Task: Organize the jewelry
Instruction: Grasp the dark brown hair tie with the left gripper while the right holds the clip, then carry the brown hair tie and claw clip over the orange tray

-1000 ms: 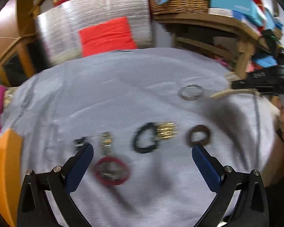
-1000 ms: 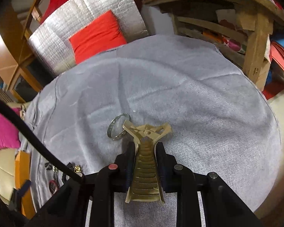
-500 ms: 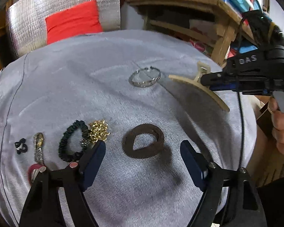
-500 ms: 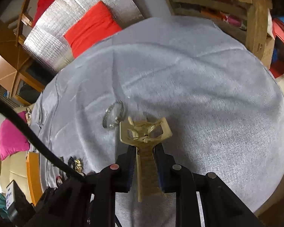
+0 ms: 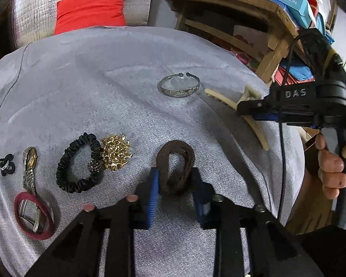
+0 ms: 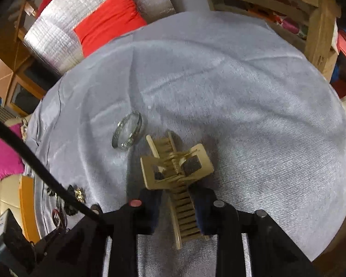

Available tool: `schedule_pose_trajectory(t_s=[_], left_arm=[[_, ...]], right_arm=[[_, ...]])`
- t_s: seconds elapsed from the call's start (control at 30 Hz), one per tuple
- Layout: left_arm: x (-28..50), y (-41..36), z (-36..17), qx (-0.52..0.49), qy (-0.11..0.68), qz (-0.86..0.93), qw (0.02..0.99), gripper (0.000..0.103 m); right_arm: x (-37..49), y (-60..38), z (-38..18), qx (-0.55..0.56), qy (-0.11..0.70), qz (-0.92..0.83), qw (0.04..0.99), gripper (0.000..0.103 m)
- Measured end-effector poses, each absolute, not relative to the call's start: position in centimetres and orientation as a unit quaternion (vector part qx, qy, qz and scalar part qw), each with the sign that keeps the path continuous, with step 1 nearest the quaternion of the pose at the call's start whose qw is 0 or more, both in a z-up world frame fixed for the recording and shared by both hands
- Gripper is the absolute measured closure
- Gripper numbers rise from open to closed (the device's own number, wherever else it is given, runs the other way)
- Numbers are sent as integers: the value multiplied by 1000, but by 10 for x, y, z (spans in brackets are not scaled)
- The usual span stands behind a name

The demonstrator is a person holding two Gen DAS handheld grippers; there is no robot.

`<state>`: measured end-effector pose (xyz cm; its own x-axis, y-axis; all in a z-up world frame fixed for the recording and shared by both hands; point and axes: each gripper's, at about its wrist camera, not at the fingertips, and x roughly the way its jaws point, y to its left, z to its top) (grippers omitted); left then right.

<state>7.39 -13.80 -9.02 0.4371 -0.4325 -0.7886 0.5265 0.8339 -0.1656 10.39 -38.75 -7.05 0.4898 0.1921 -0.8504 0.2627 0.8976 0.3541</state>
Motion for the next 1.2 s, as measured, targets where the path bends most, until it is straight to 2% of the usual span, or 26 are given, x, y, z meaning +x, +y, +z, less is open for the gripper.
schedule_pose_trajectory(t_s=[0.37, 0.67, 0.9, 1.1, 1.2], left_arm=[[61, -117, -67, 56, 417, -288, 861, 87], [40, -50, -30, 56, 361, -217, 905, 87], [33, 59, -3, -8, 317, -96, 944, 87], [20, 164, 14, -58, 268, 44, 961, 87], [19, 224, 8, -93, 276, 109, 950, 87]], right_arm=[[90, -373, -45, 215, 466, 9, 858, 77], [85, -328, -25, 267, 421, 105, 860, 77], [100, -228, -14, 238, 405, 191, 862, 77], [127, -94, 6, 188, 409, 280, 848, 77], [144, -23, 15, 163, 414, 318, 837, 77]])
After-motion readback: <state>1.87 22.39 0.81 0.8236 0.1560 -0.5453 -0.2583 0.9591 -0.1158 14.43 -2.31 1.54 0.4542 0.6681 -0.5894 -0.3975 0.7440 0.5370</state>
